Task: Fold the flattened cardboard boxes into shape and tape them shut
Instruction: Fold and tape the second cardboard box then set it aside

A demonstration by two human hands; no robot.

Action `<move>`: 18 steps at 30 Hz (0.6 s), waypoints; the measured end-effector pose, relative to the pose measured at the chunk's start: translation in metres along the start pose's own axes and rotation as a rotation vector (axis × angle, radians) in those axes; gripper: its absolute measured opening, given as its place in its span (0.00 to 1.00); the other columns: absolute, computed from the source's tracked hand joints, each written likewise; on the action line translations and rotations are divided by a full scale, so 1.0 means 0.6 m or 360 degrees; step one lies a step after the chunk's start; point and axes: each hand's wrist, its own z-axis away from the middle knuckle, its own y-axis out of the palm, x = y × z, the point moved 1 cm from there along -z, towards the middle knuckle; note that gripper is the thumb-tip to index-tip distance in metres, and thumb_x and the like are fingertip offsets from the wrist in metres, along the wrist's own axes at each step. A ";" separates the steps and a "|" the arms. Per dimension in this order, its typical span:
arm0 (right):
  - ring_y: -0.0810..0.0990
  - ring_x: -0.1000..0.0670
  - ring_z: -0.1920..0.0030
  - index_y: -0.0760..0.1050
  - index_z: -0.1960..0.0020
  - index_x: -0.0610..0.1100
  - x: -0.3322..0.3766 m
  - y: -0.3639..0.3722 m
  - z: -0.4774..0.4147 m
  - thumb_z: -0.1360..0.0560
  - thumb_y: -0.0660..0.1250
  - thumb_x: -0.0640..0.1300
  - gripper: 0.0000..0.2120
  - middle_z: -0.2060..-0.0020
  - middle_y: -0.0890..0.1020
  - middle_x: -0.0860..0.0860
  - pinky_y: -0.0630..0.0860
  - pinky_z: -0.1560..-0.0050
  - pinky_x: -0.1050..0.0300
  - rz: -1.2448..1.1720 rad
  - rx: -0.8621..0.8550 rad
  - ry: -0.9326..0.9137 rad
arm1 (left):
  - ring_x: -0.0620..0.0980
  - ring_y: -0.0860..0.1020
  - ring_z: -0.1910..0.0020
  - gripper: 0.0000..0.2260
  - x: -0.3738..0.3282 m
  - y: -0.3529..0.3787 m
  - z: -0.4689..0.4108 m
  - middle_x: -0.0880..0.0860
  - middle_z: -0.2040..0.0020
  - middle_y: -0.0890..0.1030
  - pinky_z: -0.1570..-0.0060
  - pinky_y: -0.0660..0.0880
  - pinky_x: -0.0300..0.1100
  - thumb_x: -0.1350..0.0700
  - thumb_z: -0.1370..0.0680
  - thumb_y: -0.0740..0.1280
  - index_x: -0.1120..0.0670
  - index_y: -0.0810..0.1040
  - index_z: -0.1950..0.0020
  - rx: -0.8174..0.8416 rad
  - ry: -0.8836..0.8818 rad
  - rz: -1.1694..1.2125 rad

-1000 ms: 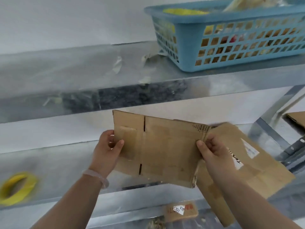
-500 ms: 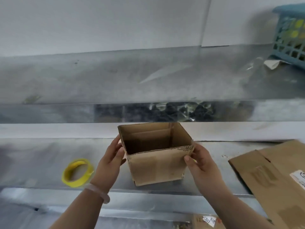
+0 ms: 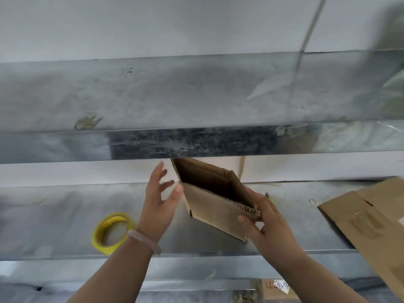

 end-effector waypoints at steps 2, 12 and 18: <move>0.76 0.62 0.42 0.58 0.29 0.73 -0.002 -0.001 -0.001 0.24 0.64 0.56 0.27 0.41 0.69 0.75 0.78 0.42 0.51 -0.0030 -0.0039 0.0073 | 0.43 0.70 0.33 0.32 -0.006 -0.007 -0.024 0.44 0.27 0.64 0.34 0.71 0.53 0.42 0.28 0.66 0.41 0.58 0.25 0.0001 -0.0105 -0.0009; 0.75 0.63 0.42 0.61 0.33 0.74 -0.018 -0.011 -0.016 0.22 0.65 0.51 0.25 0.39 0.76 0.63 0.76 0.40 0.55 -0.0168 -0.0111 0.0178 | 0.43 0.64 0.28 0.40 -0.003 0.001 -0.057 0.42 0.26 0.63 0.30 0.66 0.52 0.30 0.35 0.66 0.40 0.60 0.25 0.0334 -0.0138 -0.0031; 0.74 0.68 0.42 0.65 0.35 0.67 -0.026 -0.018 -0.013 0.21 0.63 0.49 0.20 0.45 0.76 0.73 0.73 0.48 0.70 -0.0303 -0.0169 0.0196 | 0.46 0.66 0.29 0.24 -0.016 0.021 -0.064 0.45 0.31 0.68 0.42 0.70 0.37 0.38 0.31 0.72 0.34 0.65 0.41 0.0425 -0.0087 -0.0031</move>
